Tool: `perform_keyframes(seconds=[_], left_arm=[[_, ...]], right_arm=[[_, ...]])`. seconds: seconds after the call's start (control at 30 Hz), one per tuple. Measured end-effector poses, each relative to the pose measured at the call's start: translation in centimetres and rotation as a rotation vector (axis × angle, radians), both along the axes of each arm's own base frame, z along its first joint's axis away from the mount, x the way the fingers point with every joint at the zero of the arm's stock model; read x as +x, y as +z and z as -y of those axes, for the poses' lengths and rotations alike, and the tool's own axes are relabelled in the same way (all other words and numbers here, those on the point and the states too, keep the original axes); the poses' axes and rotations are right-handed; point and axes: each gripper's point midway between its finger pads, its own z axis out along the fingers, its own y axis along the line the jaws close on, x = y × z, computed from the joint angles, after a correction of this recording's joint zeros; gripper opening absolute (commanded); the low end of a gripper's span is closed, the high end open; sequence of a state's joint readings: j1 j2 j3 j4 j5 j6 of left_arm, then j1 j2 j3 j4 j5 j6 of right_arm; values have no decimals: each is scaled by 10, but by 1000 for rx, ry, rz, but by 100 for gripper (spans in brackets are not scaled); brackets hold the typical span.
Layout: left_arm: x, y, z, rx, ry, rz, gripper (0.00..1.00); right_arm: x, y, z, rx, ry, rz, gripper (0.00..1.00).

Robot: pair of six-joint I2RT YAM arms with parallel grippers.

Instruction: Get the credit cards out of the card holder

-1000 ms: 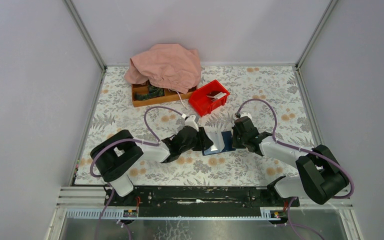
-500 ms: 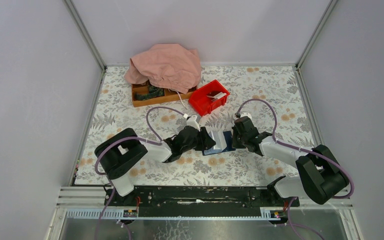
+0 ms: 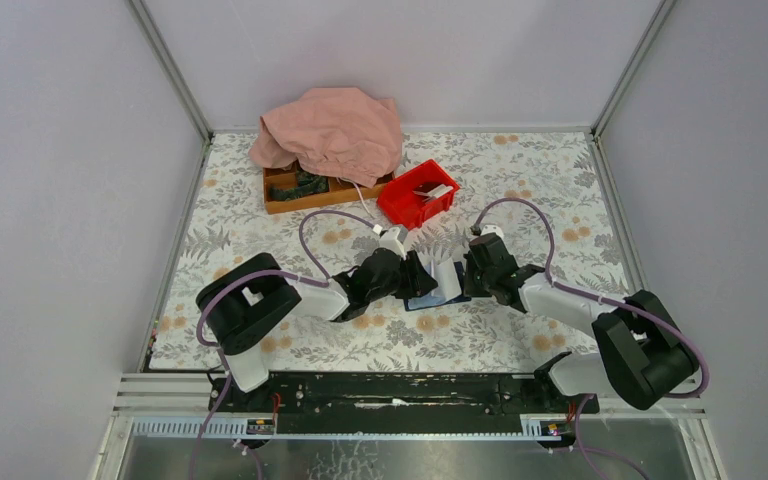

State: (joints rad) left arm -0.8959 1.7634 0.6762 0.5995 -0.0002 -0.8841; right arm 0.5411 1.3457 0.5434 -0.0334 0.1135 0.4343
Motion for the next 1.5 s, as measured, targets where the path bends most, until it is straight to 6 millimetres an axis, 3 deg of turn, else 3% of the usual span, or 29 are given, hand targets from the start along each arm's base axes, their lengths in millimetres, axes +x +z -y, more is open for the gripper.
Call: perform_keyframes(seconds=[0.2,0.57,0.93,1.27,1.5], left_arm=[[4,4,5,-11,-3,7,49],[9,9,17,-27,-19,9,49],[17,28,37,-77,-50,31,50],[16,-1,46,-53,-82,-17,51],[17,-2,53,-61,-98,-23,51]], right_arm=[[-5,5,4,15,-2,29,0],[-1,50,8,109,-24,230,0],[-1,60,8,148,-26,295,0],[-3,65,11,164,-32,330,0],[-1,71,7,189,-20,363,0]])
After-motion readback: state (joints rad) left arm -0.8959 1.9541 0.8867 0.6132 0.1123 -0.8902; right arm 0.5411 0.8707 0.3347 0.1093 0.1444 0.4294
